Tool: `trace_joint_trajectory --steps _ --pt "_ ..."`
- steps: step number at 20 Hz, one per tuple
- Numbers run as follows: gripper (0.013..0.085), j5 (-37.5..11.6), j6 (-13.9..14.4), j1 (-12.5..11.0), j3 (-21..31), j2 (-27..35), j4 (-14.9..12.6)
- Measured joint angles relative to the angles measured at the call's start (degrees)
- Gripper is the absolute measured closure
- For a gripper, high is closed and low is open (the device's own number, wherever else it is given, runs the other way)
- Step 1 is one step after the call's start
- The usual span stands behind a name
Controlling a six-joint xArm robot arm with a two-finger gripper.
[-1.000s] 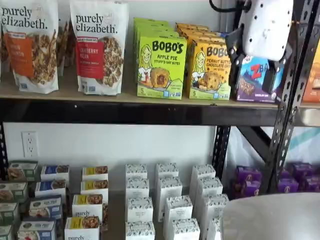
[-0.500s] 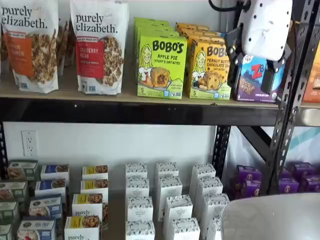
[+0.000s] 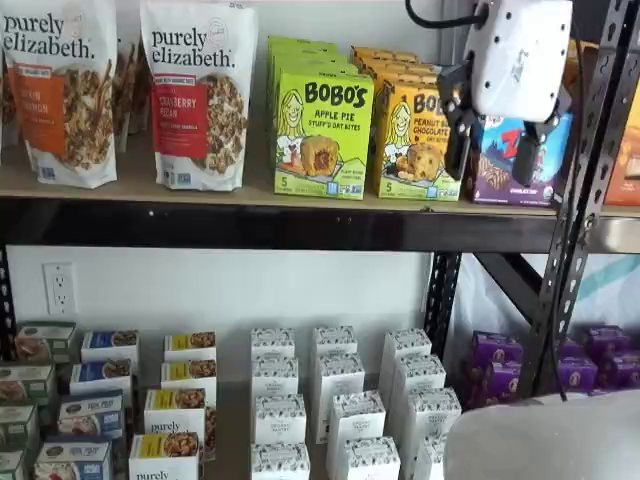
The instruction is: Pick the green box on the top shelf, the fourth from the left
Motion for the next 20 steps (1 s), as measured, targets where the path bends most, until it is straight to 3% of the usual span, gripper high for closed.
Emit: trace_joint_trajectory --steps 4,12,20 --pt "0.0130 -3.0 1.6 1.6 0.7 -0.1 0.2" --pt "0.0130 -7.8 6.9 7.9 0.6 1.6 -2.4" --pt "0.0130 -11.4 8.6 9.6 0.3 3.3 -2.7"
